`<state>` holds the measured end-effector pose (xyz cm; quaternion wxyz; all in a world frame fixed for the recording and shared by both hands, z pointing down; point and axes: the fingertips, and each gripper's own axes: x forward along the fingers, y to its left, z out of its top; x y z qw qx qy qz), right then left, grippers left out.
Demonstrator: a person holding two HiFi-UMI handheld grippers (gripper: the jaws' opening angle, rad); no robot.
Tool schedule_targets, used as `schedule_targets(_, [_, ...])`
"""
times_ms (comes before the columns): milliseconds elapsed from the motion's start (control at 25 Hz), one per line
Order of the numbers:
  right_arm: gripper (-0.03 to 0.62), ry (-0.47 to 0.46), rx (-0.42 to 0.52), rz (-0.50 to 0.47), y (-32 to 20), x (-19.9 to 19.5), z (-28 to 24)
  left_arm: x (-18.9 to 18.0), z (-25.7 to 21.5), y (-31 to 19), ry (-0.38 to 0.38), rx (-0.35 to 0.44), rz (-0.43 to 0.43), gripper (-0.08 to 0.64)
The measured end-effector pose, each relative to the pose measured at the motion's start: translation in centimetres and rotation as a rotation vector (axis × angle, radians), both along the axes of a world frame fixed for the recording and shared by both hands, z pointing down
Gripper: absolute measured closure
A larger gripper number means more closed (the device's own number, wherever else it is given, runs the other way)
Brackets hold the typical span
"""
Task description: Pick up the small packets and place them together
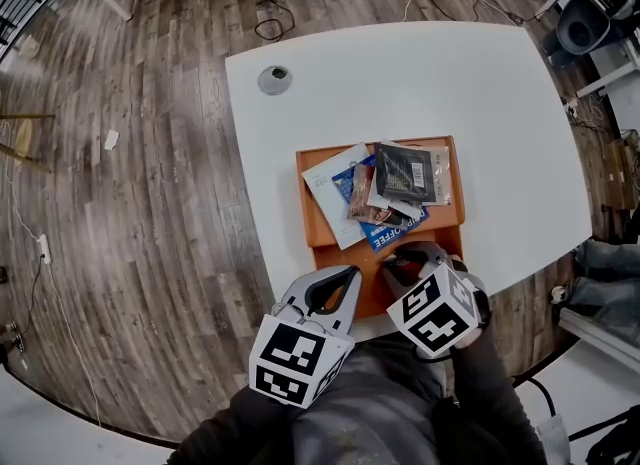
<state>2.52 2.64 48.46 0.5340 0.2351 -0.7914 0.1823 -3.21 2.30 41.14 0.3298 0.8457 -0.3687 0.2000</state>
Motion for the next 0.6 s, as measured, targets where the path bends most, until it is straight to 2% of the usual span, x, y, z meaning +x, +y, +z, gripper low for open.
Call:
schedule_targets(80, [0.505, 0.004, 0.019, 0.007, 0.1, -0.1, -0.1, -0.1, -0.3, 0.2, -0.001, 0.011, 0.005, 0.565])
schedule_targets(200, [0.517, 0.009, 0.057, 0.02, 0.2, -0.4, -0.7, -0.3, -1.0, 0.7, 0.002, 0.025, 0.009, 0.565])
schedule_targets(600, [0.522, -0.063, 0.157, 0.059, 0.7, -1.5, -5.2, 0.1, -4.0, 1.5, 0.001, 0.108, 0.038, 0.565])
